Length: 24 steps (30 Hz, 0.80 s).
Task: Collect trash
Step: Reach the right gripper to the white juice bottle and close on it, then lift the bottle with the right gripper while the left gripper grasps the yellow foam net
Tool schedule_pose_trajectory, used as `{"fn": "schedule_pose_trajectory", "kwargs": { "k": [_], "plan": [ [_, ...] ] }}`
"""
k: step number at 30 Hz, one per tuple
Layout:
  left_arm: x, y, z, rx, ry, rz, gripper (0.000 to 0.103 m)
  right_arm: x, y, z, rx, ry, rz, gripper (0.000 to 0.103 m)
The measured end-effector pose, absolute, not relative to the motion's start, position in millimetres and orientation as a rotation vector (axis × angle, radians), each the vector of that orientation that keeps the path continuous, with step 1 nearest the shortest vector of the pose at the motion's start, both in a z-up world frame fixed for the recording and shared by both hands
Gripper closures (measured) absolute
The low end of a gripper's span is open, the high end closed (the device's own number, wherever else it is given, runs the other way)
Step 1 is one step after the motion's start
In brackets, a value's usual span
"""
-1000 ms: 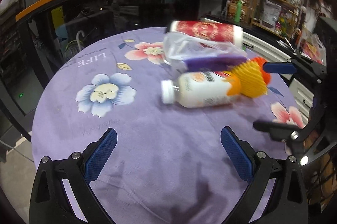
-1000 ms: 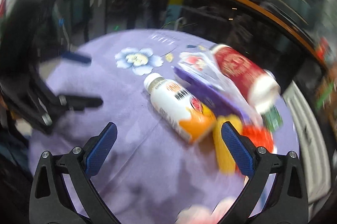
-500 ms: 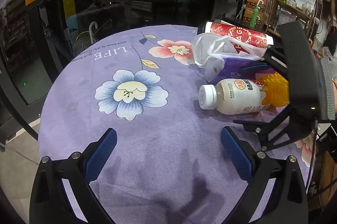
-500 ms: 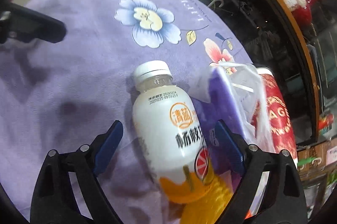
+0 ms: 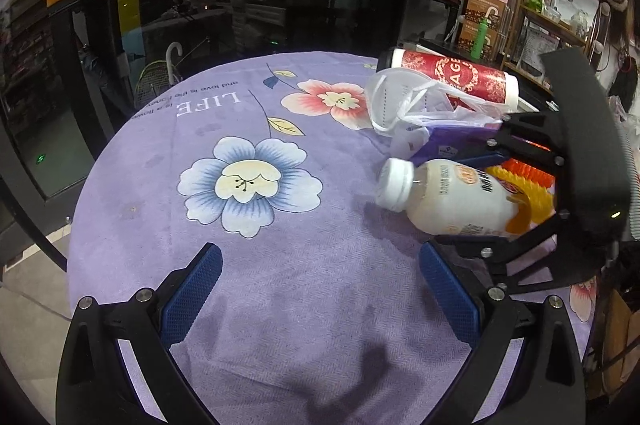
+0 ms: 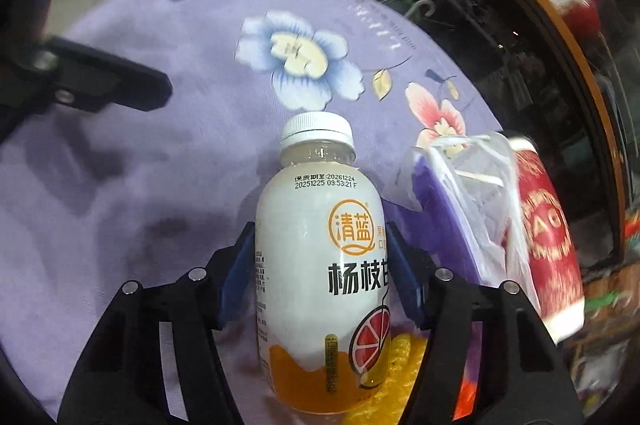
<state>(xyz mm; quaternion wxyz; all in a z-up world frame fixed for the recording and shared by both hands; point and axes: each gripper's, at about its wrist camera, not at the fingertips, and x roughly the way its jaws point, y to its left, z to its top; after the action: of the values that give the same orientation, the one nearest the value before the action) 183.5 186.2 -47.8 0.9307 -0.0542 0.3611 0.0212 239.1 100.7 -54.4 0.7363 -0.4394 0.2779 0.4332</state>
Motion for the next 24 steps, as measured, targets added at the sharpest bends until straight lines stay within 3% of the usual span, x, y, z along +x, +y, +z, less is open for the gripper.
{"fn": "schedule_pose_trajectory", "kwargs": {
  "k": [8, 24],
  "plan": [
    [172.8, 183.6, -47.6, -0.143, 0.731, 0.006, 0.007, 189.2, 47.2, -24.5, -0.658, 0.577, 0.965, 0.04],
    [230.9, 38.8, -66.5, -0.036, 0.813, -0.325, 0.011, 141.7, -124.1, -25.9, -0.296, 0.586, 0.643, 0.04]
  ]
}}
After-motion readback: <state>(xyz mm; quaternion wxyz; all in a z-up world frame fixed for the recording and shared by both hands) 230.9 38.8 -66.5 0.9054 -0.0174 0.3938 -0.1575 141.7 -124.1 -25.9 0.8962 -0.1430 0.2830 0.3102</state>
